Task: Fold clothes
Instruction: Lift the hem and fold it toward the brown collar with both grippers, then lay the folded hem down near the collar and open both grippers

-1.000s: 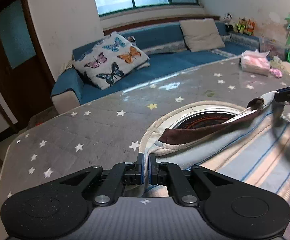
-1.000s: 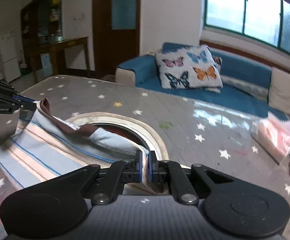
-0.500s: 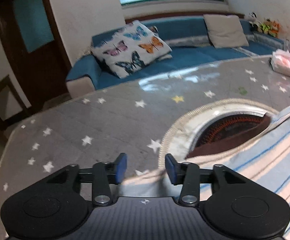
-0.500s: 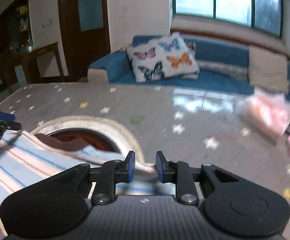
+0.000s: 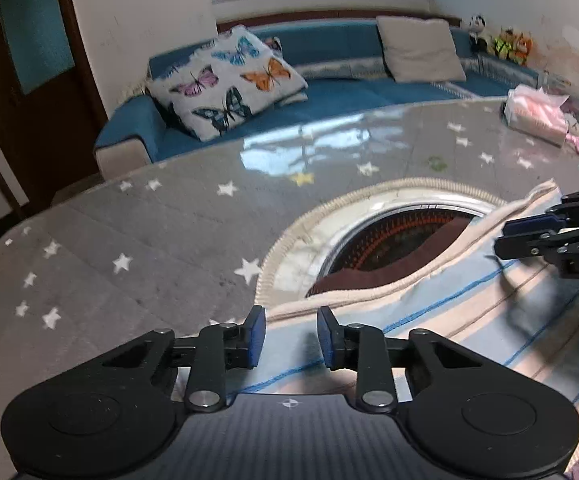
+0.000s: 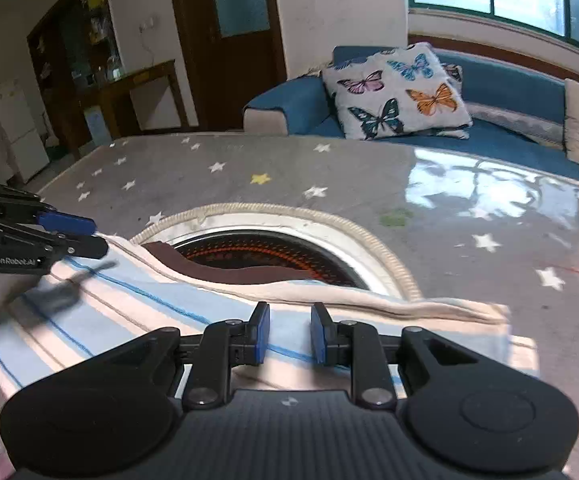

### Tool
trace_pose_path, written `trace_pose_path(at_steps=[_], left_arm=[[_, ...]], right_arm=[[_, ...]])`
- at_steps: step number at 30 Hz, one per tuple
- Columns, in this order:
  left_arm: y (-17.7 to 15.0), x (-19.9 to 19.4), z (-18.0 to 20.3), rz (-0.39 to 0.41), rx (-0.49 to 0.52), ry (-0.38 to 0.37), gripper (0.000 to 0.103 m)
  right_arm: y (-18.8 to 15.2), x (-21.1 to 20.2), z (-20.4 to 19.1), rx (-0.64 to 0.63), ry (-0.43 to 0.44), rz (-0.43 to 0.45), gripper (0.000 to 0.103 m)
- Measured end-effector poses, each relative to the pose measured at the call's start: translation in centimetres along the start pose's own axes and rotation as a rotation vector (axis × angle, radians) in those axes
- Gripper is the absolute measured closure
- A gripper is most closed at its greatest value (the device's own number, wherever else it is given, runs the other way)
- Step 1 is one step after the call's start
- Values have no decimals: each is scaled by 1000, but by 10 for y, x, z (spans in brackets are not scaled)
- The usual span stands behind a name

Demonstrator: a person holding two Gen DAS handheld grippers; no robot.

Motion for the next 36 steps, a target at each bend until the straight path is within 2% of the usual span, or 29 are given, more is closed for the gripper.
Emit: trace_pose_path(at_steps=[3, 4, 5, 7, 11, 14, 21, 26, 31, 36], left_arm=[[-3, 17, -7, -31, -9, 33, 72], [-4, 22, -10, -42, -19, 43, 71], [-5, 26, -13, -39, -21, 63, 69], [-4, 27, -17, -27, -20, 77, 63], [-3, 23, -16, -22, -15, 95, 63], [-1, 18, -16, -8, -30, 87, 64], [1, 7, -4, 14, -9, 36, 64], [-4, 5, 2, 18, 6, 44, 62], [-7, 0, 7, 29, 1, 32, 59], [-16, 6, 10, 6, 6, 33, 59]], right_arm=[[-1, 12, -2, 3, -13, 1, 79], [0, 15, -1, 6, -21, 2, 76], [0, 19, 0, 12, -32, 5, 67], [-1, 23, 3, 22, -38, 5, 64], [1, 21, 0, 14, -45, 14, 58], [2, 13, -15, -22, -28, 32, 48], [4, 30, -43, -79, -14, 12, 48], [1, 36, -56, -133, -44, 16, 45], [-4, 35, -70, -158, -21, 18, 45], [-7, 21, -54, -86, -8, 24, 42]])
Point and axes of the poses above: each gripper's, at about its wrist camera, not at the fingertips, and x roughly the way its jaws point, z to its right, y to its top, the point moved 6 cm from there along x, roughly the way its jaws point, and after that the axes turned 1 degree about -z, right-handed, at the moved point
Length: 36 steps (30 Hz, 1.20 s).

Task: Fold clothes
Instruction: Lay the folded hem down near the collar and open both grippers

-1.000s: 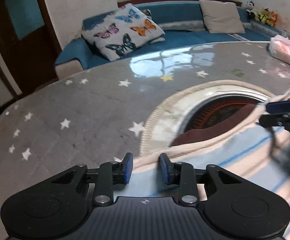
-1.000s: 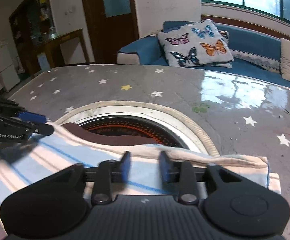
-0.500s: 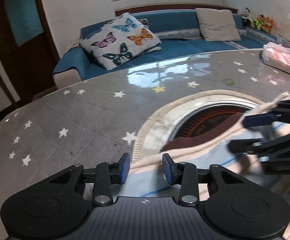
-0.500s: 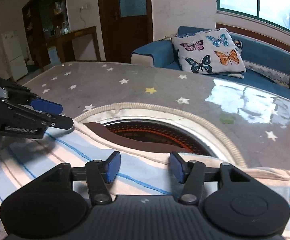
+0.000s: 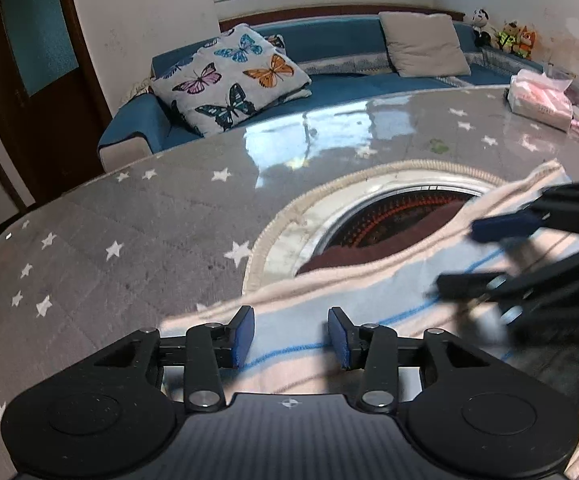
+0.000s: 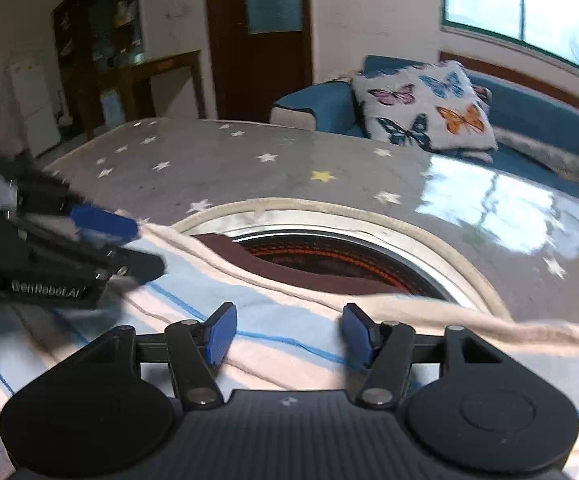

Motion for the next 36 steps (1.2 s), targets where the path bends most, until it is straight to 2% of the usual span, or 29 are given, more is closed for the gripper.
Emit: trace_pose_path(at_steps=[4, 9, 11, 14, 21, 28, 32, 36], left_arm=[[-3, 3, -3, -1, -17, 4, 54], [-5, 4, -7, -2, -27, 13, 50], [-5, 1, -8, 1, -35, 19, 48], [-7, -9, -11, 9, -46, 30, 44], [-29, -43, -11, 32, -41, 50, 34], [-70, -65, -18, 21, -56, 93, 34], [-78, -71, -24, 26, -90, 105, 33], [-84, -72, -26, 17, -117, 108, 32]], right_arm=[[-7, -15, 26, 51, -36, -5, 40], [-17, -32, 80, 180, -88, -10, 40], [-20, -42, 95, 222, -79, -2, 41], [-23, -59, 105, 221, -103, 7, 41], [-53, -111, 80, 147, 6, -11, 41], [-107, -141, 77, 133, -53, -59, 41], [-106, -158, 70, 72, -93, -35, 41], [-93, -162, 61, 68, -78, 16, 41]])
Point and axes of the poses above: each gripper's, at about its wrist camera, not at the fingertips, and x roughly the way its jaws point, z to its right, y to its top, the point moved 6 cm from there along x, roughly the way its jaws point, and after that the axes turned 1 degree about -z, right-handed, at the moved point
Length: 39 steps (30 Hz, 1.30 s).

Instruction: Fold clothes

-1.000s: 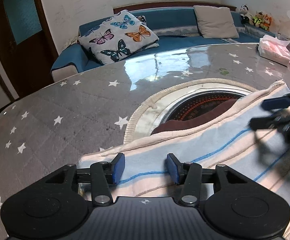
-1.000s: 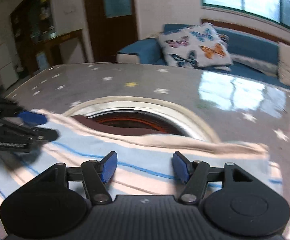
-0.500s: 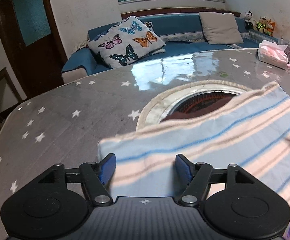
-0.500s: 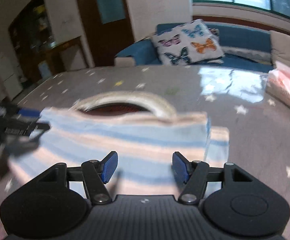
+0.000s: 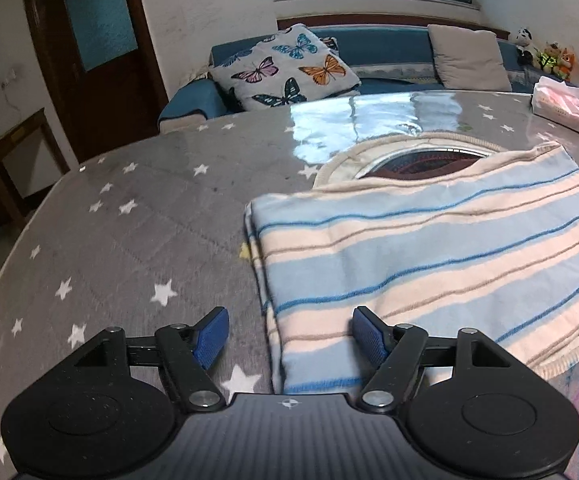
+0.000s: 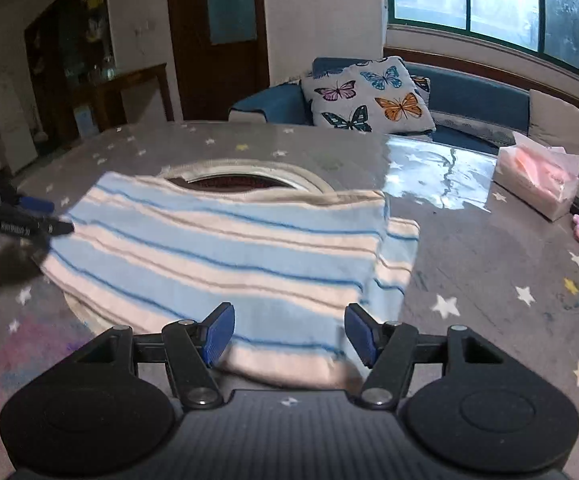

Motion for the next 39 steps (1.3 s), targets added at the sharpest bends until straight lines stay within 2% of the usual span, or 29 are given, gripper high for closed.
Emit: trace_pose_path(at_steps=[2, 3, 4, 11, 12, 14, 15, 17, 21, 24, 28, 32, 39], left_arm=[[-3, -3, -2, 2, -6, 4, 32], [-5, -4, -4, 1, -16, 4, 32], [-7, -6, -6, -1, -24, 3, 32], [-10, -6, -9, -5, -47, 4, 30], [-11, -6, -9, -7, -48, 6, 29], [-11, -6, -10, -8, -53, 10, 27], [-11, -6, -11, -9, -54, 14, 27], [-12, -6, -11, -10, -56, 25, 24], [-13, -5, -12, -13, -53, 35, 20], [-14, -6, -13, -17, -53, 39, 16], [-16, -10, -9, -21, -41, 20, 17], [-24, -18, 0, -15, -17, -15, 16], [-39, -37, 3, -16, -1, -52, 16]], right_arm=[[-1, 8, 5, 38, -27, -19, 45], [-4, 9, 9, 68, -15, -34, 54], [-7, 9, 12, 96, -1, -46, 57], [-24, -3, 39, 214, 29, -46, 58], [-26, -1, 42, 223, 31, -54, 66], [-30, 0, 45, 239, 47, -64, 73], [-30, 0, 44, 230, 48, -65, 84], [-30, -5, 42, 227, 53, -52, 94], [-36, -12, 37, 195, 18, -64, 94], [-44, -15, 39, 191, 32, -69, 94], [-50, -26, 35, 180, 42, -113, 93], [-58, -42, 31, 130, 9, -169, 93], [-66, -52, 36, 112, -24, -197, 93]])
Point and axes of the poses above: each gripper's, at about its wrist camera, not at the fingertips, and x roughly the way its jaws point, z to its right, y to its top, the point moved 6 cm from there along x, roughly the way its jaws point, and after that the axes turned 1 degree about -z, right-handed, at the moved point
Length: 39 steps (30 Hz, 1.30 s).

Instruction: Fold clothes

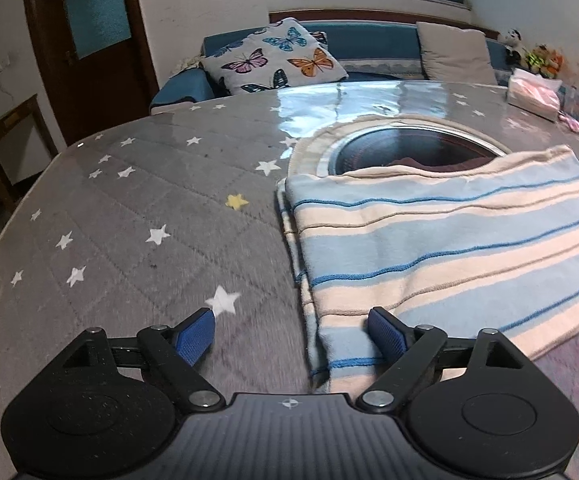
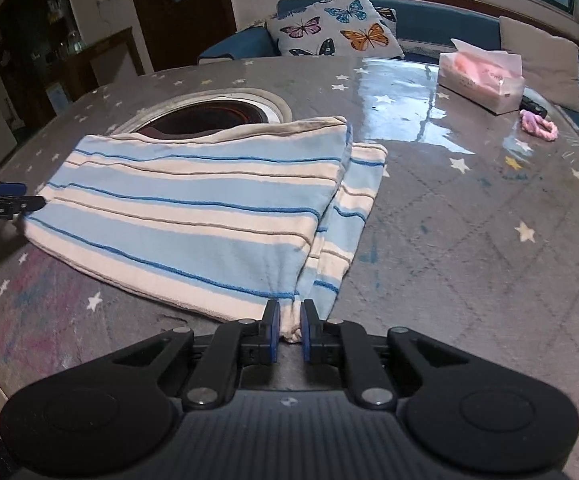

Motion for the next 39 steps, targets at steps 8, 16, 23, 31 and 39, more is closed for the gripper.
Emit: trace_pose_path(at_steps=[8, 16, 23, 31, 39], left_arm=[[-16, -20, -19, -4, -19, 44, 15], [-10, -37, -20, 37, -66, 39, 15], [-8, -23, 2, 19, -12, 14, 15], [-1, -19, 0, 23, -2, 23, 15], [24, 2, 4, 30, 17, 31, 15]], right_arm=[[-4, -6, 5, -7, -32, -13, 83], [17, -23, 2, 18, -40, 130, 80], [21, 8, -9, 32, -9, 141, 80], [28, 7, 2, 33, -26, 141, 80], [86, 41, 5, 38, -34, 196, 80]])
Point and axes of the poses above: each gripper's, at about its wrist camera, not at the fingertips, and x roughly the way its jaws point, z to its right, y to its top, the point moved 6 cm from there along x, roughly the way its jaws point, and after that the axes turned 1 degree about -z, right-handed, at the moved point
